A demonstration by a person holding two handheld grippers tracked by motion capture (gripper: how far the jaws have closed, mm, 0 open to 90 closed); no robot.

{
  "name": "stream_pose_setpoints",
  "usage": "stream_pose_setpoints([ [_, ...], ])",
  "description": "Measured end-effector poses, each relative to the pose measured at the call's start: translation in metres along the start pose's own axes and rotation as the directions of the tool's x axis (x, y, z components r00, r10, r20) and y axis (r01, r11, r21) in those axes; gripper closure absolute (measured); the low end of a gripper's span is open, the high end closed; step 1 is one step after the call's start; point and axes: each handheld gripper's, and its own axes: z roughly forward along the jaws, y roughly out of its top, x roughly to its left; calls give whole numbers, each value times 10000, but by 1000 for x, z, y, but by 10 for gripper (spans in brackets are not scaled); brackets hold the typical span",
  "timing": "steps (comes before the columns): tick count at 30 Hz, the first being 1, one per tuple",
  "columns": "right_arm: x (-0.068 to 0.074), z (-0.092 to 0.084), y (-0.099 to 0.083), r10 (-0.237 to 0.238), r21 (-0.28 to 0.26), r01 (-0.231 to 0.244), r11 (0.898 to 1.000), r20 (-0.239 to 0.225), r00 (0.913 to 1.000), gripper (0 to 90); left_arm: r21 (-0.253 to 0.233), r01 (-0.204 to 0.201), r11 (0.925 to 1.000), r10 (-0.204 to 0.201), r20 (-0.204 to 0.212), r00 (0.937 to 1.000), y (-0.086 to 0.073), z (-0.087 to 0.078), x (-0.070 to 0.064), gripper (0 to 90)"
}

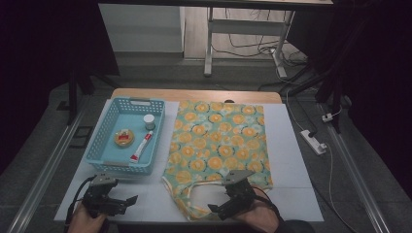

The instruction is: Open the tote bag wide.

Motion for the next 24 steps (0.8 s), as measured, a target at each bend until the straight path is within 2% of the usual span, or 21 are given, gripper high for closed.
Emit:
stream_pose_setpoints([
  [8,10,9,-5,-497,374,504,9980,-193,9986,0,15,-2,10000,2,12,10000,0,0,0,16],
  [16,14,17,-11,-802,790,821,9935,-260,9964,71,19,5,10000,-5,0,10000,0,0,0,17],
  [17,16,18,-12,-964,875,992,9912,-361,9947,129,29,5,10000,-5,-4,10000,0,0,0,17],
  [24,22,18,-16,-1338,1177,1422,9828,-759,9881,340,34,12,10000,-12,-4,10000,0,0,0,18],
])
